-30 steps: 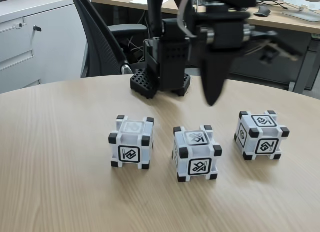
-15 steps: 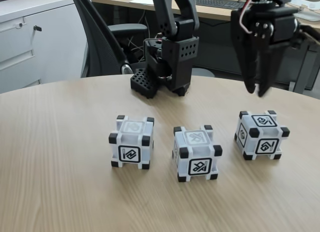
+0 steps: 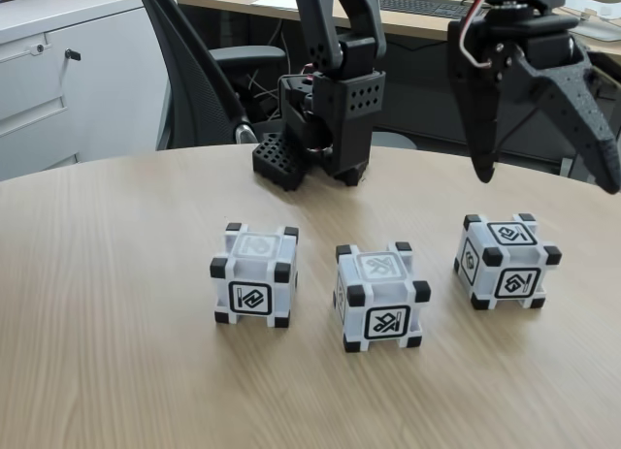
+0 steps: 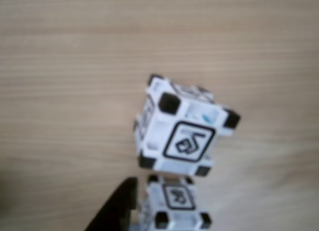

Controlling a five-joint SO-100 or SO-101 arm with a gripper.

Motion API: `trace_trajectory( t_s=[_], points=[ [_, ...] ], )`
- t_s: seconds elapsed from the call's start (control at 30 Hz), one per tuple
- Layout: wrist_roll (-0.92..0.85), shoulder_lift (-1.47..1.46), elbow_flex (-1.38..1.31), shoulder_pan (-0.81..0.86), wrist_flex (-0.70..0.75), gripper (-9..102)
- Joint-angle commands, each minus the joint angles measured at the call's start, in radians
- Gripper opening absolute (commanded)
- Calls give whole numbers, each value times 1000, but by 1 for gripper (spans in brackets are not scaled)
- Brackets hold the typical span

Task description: Stack cubes from left to right.

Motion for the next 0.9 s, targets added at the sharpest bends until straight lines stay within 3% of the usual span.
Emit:
trace_trajectory(
  t_s=[0.0, 0.3, 0.87],
  points=[
    [-6, -14, -41, 6, -3, 51],
    [28, -238, -54, 9, -5, 53],
    [60, -391, -114, 9, -11, 52]
  ],
)
